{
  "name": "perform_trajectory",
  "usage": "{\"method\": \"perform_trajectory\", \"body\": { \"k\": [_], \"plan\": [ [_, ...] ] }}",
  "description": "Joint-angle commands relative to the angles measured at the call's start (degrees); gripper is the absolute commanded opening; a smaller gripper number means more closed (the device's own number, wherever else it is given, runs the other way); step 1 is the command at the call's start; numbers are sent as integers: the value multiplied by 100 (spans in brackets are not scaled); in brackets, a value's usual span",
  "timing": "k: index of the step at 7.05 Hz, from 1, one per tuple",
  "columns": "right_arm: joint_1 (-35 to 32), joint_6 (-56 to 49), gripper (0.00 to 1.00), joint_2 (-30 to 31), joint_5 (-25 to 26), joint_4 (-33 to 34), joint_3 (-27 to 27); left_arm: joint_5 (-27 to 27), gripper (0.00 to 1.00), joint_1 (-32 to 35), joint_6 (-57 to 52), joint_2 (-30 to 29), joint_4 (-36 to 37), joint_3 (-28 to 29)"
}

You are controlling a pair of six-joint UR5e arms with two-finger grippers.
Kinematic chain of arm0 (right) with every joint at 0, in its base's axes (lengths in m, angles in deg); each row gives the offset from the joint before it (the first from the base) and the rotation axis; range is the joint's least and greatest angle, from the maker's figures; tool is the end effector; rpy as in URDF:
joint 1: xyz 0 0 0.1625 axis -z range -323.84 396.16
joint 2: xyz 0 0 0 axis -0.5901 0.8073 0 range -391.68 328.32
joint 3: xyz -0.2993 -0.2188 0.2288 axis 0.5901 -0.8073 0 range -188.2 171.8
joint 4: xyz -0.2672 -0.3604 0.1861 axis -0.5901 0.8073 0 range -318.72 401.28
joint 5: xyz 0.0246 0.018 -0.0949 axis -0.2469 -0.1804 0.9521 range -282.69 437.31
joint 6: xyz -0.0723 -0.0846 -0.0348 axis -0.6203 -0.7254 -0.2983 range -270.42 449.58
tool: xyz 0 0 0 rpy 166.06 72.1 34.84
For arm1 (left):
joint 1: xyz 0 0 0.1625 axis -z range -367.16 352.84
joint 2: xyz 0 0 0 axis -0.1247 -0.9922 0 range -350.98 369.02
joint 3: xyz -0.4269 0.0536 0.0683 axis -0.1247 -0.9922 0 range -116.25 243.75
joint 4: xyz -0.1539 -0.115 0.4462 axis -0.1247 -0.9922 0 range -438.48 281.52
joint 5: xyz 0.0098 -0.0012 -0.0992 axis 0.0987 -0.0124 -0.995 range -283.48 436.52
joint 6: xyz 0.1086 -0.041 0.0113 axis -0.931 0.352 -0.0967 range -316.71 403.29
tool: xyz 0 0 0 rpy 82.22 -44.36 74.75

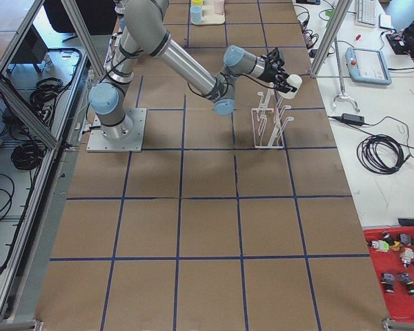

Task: Transfer IKEA cup to right arm and place on rack

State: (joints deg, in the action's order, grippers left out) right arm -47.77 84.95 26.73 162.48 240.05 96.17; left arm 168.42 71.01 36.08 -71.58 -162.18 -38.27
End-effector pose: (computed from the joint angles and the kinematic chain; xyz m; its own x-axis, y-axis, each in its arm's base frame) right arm 0.0681 -0.7130 0.2334 -0.9994 -0.0061 0.0335 -0.0327 0.4554 -0.8897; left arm -0.0238 -0.5183 0.4609 -0.9957 -0.0827 -0.0408 -0.0802 0.9950 -0.0595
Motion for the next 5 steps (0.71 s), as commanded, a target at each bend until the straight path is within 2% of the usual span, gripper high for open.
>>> {"method": "perform_trajectory", "body": {
  "k": [1, 2, 4, 5],
  "plan": [
    [0, 15, 86, -48, -9, -23, 57, -5, 99, -914, -1102, 570, 2, -799],
    [0, 6, 100, -49, -9, -84, 48, -14, 99, -1283, -1585, 737, 72, -1159],
    [0, -46, 100, 21, -18, -102, 5, -75, 98, -2030, -2464, 853, 99, -1435],
    [9, -20, 100, 65, -27, -284, -4, -84, 97, -2155, -2765, 732, 308, -1488]
  ]
}}
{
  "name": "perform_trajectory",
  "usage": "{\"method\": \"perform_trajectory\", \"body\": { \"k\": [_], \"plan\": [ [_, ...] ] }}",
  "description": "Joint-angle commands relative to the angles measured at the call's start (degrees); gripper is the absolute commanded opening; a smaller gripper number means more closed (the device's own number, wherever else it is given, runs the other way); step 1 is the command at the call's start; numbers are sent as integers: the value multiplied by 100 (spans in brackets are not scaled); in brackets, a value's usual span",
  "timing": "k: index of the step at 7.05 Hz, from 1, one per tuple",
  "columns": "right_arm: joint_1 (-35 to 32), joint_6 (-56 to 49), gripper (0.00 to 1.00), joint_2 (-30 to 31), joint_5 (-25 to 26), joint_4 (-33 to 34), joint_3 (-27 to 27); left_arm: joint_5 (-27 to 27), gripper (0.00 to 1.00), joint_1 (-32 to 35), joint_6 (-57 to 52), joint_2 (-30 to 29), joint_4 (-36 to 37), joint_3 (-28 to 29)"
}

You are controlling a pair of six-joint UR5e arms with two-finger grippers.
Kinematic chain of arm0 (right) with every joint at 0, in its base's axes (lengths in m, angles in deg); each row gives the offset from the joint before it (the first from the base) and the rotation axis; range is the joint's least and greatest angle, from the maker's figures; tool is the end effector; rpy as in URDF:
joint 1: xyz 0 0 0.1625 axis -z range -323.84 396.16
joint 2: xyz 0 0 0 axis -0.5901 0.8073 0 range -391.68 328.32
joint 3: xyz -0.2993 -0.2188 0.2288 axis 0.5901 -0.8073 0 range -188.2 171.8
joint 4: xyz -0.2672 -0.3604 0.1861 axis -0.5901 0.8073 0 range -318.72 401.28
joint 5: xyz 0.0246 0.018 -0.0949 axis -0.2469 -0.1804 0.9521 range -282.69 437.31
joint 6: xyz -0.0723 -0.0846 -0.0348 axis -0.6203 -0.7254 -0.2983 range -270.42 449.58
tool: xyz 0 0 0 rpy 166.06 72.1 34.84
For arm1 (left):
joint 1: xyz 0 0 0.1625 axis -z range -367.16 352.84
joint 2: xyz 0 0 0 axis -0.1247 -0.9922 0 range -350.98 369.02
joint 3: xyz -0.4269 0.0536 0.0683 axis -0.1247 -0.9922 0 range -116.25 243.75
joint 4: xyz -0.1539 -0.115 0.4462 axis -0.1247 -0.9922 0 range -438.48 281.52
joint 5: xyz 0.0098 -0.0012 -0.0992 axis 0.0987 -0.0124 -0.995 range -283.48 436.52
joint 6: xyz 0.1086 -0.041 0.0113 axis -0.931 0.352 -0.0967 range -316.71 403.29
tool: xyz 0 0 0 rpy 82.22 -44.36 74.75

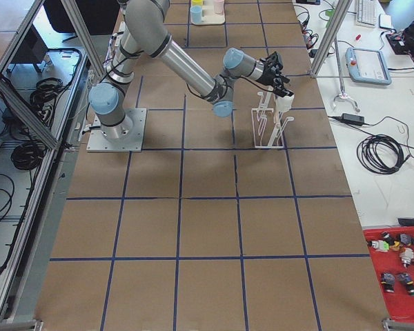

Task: Transfer IKEA cup to right arm and place on rack

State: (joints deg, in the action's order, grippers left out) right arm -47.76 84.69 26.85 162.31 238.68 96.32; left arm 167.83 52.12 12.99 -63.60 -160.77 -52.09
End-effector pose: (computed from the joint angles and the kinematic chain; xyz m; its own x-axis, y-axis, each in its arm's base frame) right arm 0.0684 -0.7129 0.2301 -0.9994 -0.0115 0.0334 -0.0348 0.4766 -0.8784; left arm 0.1073 -0.4365 0.3916 -0.9999 -0.0070 -0.0131 -0.0073 0.9997 0.0228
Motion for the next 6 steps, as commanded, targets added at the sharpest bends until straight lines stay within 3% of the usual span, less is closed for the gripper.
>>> {"method": "perform_trajectory", "body": {
  "k": [1, 4, 6],
  "plan": [
    [8, -20, 100, 323, -10, -593, -37, -34, 97, -276, -528, -111, 413, -254],
    [-158, 32, 100, 1595, -18, -1868, 85, -96, 97, -268, -529, -523, 1511, -922],
    [-518, 338, 100, 2273, -54, -1933, 479, -166, 97, -259, -634, -831, 1662, -1011]
  ]
}}
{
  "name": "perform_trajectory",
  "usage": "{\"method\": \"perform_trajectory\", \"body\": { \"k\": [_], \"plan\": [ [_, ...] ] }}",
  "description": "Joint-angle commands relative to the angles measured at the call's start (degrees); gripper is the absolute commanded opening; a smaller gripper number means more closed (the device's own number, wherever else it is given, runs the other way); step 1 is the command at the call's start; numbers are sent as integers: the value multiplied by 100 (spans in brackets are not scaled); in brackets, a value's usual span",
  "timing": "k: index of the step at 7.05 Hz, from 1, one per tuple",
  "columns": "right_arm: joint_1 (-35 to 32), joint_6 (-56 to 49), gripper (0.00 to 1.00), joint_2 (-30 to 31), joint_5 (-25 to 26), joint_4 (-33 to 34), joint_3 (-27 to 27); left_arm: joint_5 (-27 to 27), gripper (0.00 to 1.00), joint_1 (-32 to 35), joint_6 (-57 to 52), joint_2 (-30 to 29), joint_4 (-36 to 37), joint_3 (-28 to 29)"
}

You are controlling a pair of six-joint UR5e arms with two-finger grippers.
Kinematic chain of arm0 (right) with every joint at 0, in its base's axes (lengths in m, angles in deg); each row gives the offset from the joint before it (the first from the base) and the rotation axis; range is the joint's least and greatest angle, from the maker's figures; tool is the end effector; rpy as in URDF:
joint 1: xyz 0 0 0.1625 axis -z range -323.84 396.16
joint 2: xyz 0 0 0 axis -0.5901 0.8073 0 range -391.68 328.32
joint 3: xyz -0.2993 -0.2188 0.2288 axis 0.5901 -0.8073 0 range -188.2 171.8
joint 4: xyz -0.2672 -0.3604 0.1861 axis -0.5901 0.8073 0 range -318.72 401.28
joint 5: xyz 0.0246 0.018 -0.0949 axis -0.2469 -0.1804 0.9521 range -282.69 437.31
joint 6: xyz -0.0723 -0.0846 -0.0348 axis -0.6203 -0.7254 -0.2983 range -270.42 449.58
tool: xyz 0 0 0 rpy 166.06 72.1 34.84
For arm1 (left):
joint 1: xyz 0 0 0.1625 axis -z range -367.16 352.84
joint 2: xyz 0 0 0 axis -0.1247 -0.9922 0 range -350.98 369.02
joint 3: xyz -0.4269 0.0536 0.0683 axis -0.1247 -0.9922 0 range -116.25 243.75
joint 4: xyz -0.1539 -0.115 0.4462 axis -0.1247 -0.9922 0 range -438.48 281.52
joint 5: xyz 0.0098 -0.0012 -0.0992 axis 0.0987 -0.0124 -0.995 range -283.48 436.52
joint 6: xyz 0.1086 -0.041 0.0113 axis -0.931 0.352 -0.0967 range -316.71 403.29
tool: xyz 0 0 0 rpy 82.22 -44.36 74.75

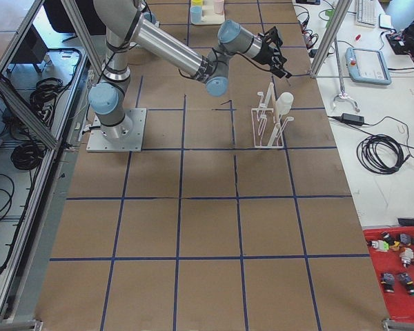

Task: Transfer IKEA cup to right arm and place on rack

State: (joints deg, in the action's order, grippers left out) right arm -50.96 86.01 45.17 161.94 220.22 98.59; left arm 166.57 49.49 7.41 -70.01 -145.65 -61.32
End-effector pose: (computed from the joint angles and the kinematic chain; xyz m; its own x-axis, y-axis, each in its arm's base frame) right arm 0.1112 -0.6611 0.3793 -0.9980 -0.0623 0.0053 -0.0365 0.5115 -0.8585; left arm 0.1309 -0.4413 0.2806 -0.9990 0.0441 0.0123 0.0443 0.9988 0.0185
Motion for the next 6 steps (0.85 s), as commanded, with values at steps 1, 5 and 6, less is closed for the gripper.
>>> {"method": "perform_trajectory", "body": {
  "k": [1, 5, 6],
  "plan": [
    [-382, 1104, 100, 854, -16, -113, 533, -40, 97, 4, -94, -313, 491, -279],
    [-972, 5840, 100, 1271, -95, 394, 1291, 57, 97, 4, -129, -532, 1074, -817],
    [-1060, 6529, 100, 1262, -95, 736, 1439, 83, 97, 4, -129, -647, 1222, -817]
  ]
}}
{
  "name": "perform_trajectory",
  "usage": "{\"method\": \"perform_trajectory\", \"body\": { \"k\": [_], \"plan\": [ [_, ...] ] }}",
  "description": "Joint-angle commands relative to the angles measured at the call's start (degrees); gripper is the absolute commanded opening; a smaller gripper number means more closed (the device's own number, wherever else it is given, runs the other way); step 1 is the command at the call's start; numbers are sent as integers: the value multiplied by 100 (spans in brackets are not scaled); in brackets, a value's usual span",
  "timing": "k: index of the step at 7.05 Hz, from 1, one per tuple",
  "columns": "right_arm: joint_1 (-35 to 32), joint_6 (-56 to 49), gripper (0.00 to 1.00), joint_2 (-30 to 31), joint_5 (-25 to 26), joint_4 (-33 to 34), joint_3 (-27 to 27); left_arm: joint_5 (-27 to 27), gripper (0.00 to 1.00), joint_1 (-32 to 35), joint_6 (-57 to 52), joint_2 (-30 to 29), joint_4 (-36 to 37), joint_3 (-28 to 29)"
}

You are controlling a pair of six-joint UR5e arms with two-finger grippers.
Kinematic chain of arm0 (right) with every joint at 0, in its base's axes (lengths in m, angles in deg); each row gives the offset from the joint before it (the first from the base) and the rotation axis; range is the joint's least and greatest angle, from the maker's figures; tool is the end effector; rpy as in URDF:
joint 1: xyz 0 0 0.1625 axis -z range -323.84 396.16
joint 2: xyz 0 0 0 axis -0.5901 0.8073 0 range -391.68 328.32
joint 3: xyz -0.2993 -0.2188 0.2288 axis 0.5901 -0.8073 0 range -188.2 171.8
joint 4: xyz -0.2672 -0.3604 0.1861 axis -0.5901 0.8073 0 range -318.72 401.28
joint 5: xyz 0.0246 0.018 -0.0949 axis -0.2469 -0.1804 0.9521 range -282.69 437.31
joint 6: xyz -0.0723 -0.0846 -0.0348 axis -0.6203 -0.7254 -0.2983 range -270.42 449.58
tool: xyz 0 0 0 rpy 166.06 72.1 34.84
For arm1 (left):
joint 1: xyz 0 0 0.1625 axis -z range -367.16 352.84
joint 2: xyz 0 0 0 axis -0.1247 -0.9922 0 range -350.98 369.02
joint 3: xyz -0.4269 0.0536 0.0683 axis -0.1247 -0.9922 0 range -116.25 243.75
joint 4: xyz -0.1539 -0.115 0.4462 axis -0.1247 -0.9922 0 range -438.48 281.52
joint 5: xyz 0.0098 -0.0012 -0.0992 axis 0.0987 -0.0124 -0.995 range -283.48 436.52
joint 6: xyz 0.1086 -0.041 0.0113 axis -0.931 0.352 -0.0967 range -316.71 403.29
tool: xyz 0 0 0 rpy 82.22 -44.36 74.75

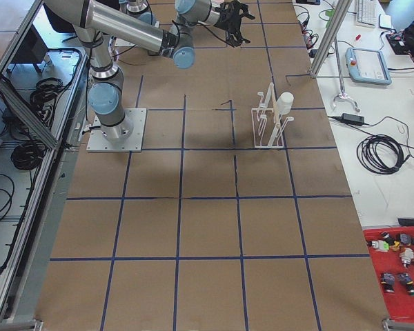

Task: Transfer IKEA cup to right arm and place on rack

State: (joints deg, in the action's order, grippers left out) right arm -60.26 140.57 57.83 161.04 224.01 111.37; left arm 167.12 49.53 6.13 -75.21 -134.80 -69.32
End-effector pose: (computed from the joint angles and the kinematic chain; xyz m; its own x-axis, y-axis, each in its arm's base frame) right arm 0.2074 -0.5369 0.3995 -0.6550 0.2237 -0.7218 0.7267 0.4486 -0.5203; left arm 0.1201 -0.4235 0.1901 -0.9973 0.0666 0.0299 0.0683 0.9961 0.0567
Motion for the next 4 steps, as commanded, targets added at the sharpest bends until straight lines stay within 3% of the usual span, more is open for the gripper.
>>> {"method": "perform_trajectory", "body": {
  "k": [1, 2, 4],
  "plan": [
    [-139, 1471, 100, -29, -205, 769, 276, 37, 96, -9, 7, -146, 156, -9],
    [-139, 1936, 100, -38, -564, 990, 312, 37, 79, -9, 33, -137, 148, 0],
    [-139, 3079, 100, -47, -568, 1203, 312, 45, 24, -9, 51, -146, 157, 52]
  ]
}}
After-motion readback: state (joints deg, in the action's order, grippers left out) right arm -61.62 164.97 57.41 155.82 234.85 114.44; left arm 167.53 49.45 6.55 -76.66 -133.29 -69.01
